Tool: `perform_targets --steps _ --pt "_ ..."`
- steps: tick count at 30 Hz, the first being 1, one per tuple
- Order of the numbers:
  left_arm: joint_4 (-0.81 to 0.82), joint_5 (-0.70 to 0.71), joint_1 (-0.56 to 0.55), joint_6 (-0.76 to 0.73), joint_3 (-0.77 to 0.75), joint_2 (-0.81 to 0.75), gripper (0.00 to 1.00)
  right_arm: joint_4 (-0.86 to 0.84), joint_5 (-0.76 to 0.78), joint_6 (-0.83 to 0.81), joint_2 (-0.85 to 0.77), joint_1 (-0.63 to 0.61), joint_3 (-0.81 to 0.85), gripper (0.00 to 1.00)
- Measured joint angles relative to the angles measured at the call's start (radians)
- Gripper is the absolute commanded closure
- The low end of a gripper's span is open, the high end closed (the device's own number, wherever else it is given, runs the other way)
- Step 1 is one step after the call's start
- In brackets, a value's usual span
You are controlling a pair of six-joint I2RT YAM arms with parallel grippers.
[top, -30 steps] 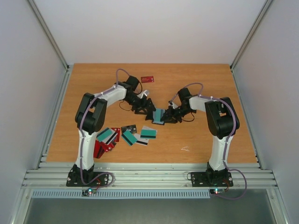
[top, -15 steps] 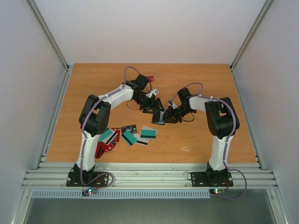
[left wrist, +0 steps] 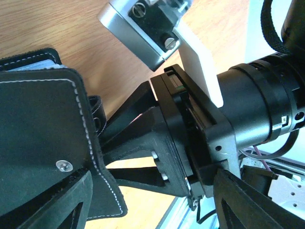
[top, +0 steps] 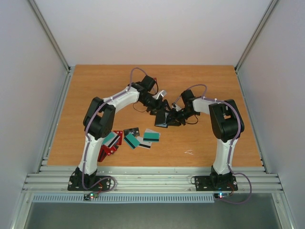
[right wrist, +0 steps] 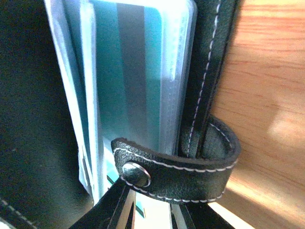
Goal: Put the credit cards into the card holder
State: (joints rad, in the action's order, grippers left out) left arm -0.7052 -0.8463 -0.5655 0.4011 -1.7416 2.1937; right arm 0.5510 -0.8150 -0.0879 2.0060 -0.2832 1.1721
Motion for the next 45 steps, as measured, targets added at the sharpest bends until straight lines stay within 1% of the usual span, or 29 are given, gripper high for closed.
perform_targets --steps 5,10,15,20,24,26,29,33,35,39,42,45 --pt "0.003 -0.044 0.014 -0.008 -0.013 0.038 0.31 0.011 0.006 -0.001 -0.001 0.000 0.004 0.79" --pt "0.005 -0.060 0.016 -0.017 -0.032 0.063 0.32 0.050 0.035 -0.003 -0.015 0.004 0.005 0.79" --pt "0.001 0.005 0.006 -0.036 -0.053 0.132 0.33 0.138 0.107 -0.021 -0.043 0.005 0.021 0.79" --pt "-0.017 0.028 0.000 -0.051 -0.075 0.138 0.36 0.200 0.157 -0.024 -0.066 0.009 0.038 0.78" --pt "-0.030 0.051 -0.004 -0.055 -0.084 0.138 0.45 0.238 0.185 -0.025 -0.090 0.014 0.061 0.79" --pt "-0.042 0.071 -0.008 -0.061 -0.092 0.139 0.54 0.254 0.200 -0.026 -0.096 0.016 0.077 0.78" --pt "-0.061 0.112 -0.012 -0.076 -0.105 0.140 0.63 0.270 0.223 -0.026 -0.097 0.021 0.097 0.79" --pt "-0.080 0.154 -0.013 -0.090 -0.114 0.145 0.73 0.280 0.245 -0.026 -0.097 0.031 0.103 0.79" --pt "-0.092 0.169 -0.013 -0.100 -0.117 0.146 0.75 0.283 0.254 -0.026 -0.097 0.035 0.103 0.79" --pt "-0.114 0.187 -0.016 -0.120 -0.135 0.156 0.76 0.288 0.270 -0.026 -0.097 0.041 0.103 0.79" --pt "-0.131 0.201 -0.021 -0.135 -0.150 0.162 0.77 0.287 0.269 -0.026 -0.097 0.042 0.103 0.71" --pt "-0.141 0.211 -0.023 -0.151 -0.156 0.164 0.80 0.268 0.253 -0.020 -0.097 0.043 0.097 0.69"
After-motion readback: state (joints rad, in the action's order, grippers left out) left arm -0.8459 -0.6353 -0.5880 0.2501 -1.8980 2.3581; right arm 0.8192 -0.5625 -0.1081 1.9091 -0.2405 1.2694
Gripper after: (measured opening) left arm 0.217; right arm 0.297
